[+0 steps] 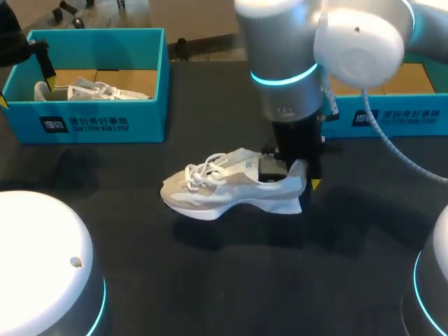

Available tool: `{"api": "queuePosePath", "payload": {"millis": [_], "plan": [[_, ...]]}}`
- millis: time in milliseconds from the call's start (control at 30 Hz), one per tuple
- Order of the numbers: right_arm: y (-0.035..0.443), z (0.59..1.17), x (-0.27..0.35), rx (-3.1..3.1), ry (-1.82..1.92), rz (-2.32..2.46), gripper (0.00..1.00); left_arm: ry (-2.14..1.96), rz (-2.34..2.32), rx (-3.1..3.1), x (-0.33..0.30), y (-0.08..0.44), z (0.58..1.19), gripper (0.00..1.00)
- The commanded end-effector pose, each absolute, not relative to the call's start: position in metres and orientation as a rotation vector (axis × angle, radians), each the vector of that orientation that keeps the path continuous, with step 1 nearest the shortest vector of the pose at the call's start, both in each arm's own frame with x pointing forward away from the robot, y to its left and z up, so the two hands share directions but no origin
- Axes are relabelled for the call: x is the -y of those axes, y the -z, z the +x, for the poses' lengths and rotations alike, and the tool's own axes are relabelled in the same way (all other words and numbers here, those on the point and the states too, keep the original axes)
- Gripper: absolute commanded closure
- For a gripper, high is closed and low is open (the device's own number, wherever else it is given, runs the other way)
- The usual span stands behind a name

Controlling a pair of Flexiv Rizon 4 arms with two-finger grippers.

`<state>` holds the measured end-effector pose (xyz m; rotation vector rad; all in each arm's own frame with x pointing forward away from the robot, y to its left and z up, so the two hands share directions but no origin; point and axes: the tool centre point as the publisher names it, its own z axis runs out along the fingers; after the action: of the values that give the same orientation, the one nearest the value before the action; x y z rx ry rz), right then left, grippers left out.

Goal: Take the shoe out of the shoebox, open the shoe tongue, remove and reinsert the insole, then place the shoe into the shoebox

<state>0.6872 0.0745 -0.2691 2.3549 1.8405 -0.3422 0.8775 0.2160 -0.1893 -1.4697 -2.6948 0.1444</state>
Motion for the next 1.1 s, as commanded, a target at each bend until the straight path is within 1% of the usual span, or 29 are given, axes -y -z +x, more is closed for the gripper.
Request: {"api": "queuePosePath", "payload": {"millis": [33, 600, 1100], "plan": [[0.283, 0.687, -0.070, -1.862, 0.309, 2.340, 1.00, -0.142, -1.469, 2.693, -0.216, 0.189, 0.878, 0.00], [0.338, 0.702, -0.068, -1.892, 0.205, 2.295, 1.00, -0.142, -1.469, 2.693, -0.216, 0.189, 0.878, 0.00], [0.369, 0.712, -0.076, -1.889, 0.194, 2.304, 1.00, -0.142, -1.469, 2.693, -0.216, 0.189, 0.878, 0.00]]}}
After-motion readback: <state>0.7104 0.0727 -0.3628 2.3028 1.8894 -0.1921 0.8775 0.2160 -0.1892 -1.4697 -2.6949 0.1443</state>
